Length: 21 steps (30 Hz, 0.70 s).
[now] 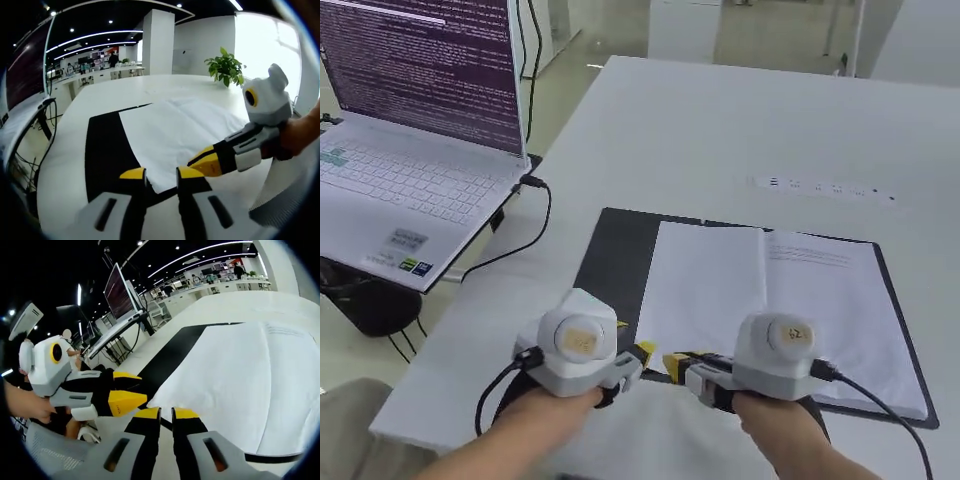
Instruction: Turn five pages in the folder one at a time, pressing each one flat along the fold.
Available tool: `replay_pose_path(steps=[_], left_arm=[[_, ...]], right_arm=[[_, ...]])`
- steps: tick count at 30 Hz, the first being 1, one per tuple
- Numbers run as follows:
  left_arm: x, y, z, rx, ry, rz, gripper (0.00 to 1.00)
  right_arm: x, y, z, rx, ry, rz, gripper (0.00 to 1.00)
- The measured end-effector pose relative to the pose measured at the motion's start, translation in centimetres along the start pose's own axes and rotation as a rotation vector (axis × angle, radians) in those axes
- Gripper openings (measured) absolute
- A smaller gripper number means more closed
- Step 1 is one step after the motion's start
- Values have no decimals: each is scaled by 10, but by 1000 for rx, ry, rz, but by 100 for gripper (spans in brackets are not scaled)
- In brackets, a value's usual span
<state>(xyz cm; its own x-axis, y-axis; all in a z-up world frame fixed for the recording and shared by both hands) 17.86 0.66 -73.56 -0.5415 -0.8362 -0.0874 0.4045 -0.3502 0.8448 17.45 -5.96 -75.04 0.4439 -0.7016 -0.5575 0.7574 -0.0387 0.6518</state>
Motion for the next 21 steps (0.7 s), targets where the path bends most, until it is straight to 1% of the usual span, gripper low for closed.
replay_pose_path(steps=[1, 3, 4, 5, 7, 9, 11, 12, 13, 14, 15, 17, 19, 21], left_arm=[[2, -2, -4, -5, -6, -8, 22], [6, -7, -13, -22, -17, -15, 22], [7, -9, -16, -28, -18, -22, 22], [8, -13, -19, -47, -17, -29, 21], [9, -18, -24, -60, -17, -28, 21], [9, -23, -28, -71, -9, -31, 21], [9, -29, -29, -90, 2, -37, 19], [10, -32, -30, -100, -1, -37, 19], [8, -27, -30, -65, 10, -63, 18], [7, -30, -28, -80, 19, -54, 17], [8, -31, -27, -81, 22, -52, 16], [8, -31, -28, -73, 25, -73, 16], [7, -31, -28, -70, 33, -50, 16], [8, -30, -27, -68, 41, -49, 16]], right_arm=[[4, 2, 4, 8, -2, -12, 7], [17, 5, 11, 18, -24, -25, 7], [20, 6, 14, 24, -25, -32, 6], [26, 8, 18, 30, -32, -50, 7], [36, 13, 24, 42, -38, -73, 6], [43, 16, 27, 48, -48, -83, 7], [51, 22, 31, 65, -51, -112, 7], [54, 24, 32, 67, -55, -116, 7], [57, 26, 32, 70, -56, -121, 6], [60, 29, 32, 74, -54, -135, 6], [63, 31, 32, 76, -58, -140, 6], [68, 36, 31, 83, -56, -159, 5], [72, 40, 29, 86, -55, -175, 6], [79, 47, 26, 95, -47, -211, 5]])
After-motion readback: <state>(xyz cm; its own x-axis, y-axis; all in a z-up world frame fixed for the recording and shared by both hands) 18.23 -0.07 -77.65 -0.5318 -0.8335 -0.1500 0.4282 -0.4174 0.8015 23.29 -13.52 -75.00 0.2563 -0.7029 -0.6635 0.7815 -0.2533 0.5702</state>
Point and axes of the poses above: the centre of the closed fingertips' face, and the gripper's own axes: z roughly backward along the fingers, x roughly to its right, y roughly out of its top, the point moved 2 cm from there along z, roughly backward along the fingers, and after that the axes turned 10 degrees about -z, right-handed, at the moved point
